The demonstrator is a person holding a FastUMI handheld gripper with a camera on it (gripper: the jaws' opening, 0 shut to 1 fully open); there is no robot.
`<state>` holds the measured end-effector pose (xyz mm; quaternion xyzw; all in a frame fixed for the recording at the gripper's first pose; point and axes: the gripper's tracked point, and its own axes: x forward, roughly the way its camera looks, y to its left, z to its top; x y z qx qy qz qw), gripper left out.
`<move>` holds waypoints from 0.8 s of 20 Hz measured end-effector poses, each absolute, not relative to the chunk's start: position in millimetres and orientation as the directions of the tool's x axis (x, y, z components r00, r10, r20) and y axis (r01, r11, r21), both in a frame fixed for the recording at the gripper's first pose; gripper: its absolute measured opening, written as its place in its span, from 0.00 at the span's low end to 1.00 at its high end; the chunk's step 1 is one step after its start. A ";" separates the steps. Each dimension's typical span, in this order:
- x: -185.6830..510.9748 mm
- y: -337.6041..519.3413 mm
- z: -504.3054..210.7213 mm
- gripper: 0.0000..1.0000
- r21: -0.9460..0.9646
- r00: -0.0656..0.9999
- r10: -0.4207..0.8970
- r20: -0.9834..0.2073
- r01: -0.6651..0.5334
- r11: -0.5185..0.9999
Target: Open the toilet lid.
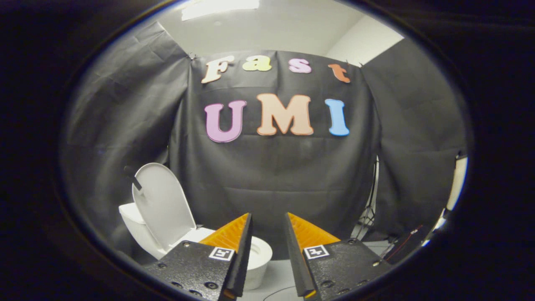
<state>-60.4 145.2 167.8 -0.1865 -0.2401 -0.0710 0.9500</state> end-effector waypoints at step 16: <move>-66.1 74.7 86.5 0.49 0.032 0.892 -0.210 0.401 0.216 0.976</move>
